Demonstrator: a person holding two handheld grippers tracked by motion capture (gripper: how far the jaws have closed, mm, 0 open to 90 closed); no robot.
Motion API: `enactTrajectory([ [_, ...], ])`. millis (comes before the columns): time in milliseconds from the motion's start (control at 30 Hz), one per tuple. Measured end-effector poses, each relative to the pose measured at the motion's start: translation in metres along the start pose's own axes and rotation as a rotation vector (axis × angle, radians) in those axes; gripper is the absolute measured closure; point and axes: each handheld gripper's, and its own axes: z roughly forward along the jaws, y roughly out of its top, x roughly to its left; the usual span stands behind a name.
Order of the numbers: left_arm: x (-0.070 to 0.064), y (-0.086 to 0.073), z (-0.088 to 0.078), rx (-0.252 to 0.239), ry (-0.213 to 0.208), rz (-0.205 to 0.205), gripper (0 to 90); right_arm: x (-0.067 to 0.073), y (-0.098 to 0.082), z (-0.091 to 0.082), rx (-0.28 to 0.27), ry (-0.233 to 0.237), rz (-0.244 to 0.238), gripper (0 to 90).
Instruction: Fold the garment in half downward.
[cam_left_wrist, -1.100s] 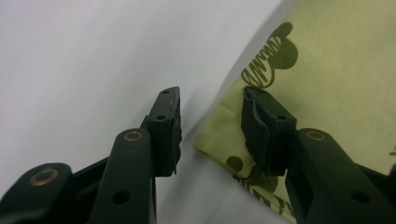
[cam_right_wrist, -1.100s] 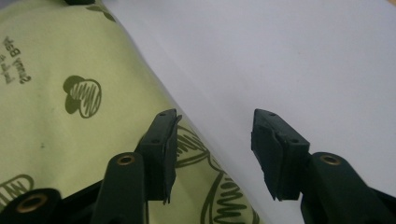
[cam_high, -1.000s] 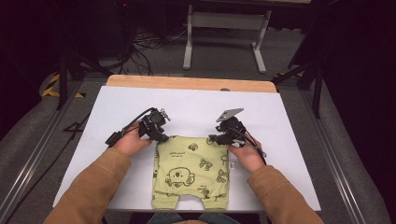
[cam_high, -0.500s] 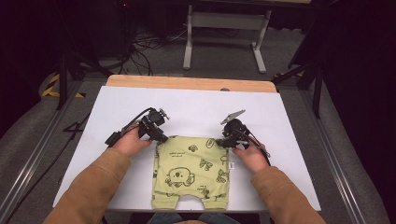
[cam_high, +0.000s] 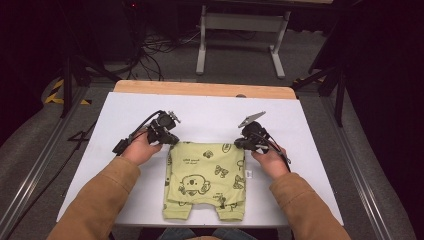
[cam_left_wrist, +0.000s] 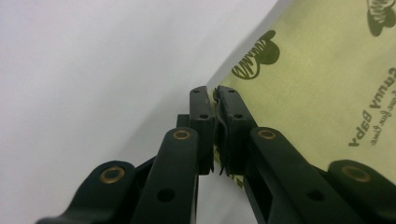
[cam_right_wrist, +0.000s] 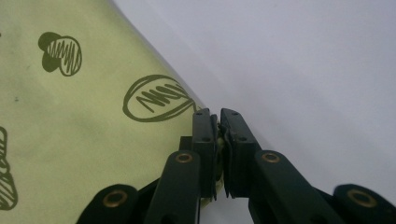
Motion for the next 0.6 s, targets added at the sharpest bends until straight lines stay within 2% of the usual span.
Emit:
enactTrajectory([
  [67, 0.005, 0.002, -0.002, -0.033, 0.006, -0.016, 85.3, -0.003, 0.003, -0.002, -0.033, -0.026, -0.001, 84.8],
  [100, 0.006, 0.003, -0.002, -0.04, 0.005, -0.025, 85.3, -0.003, 0.003, -0.002, -0.033, -0.026, -0.001, 84.8],
  [133, 0.009, 0.004, -0.002, -0.044, 0.006, -0.03, 85.3, -0.006, 0.004, -0.003, -0.048, -0.03, 0.005, 84.8],
  [167, 0.011, 0.005, -0.002, -0.056, 0.014, -0.043, 85.2, -0.009, 0.004, -0.002, -0.078, -0.041, 0.033, 84.8],
  [233, 0.013, 0.006, -0.002, -0.059, 0.023, -0.041, 85.3, -0.01, 0.004, -0.001, -0.083, -0.047, 0.037, 84.8],
  [267, 0.013, 0.007, -0.001, -0.083, 0.034, -0.052, 85.2, -0.012, 0.004, 0.001, -0.095, -0.064, 0.05, 84.8],
  [400, 0.016, 0.01, 0.0, -0.112, 0.063, -0.059, 85.2, -0.016, 0.004, 0.003, -0.128, -0.097, 0.063, 84.8],
  [500, 0.016, 0.011, 0.0, -0.119, 0.065, -0.066, 85.1, -0.016, 0.004, 0.005, -0.14, -0.118, 0.069, 84.6],
  [600, 0.016, 0.01, -0.001, -0.115, 0.063, -0.064, 84.8, -0.012, 0.005, 0.005, -0.149, -0.147, 0.047, 83.4],
])
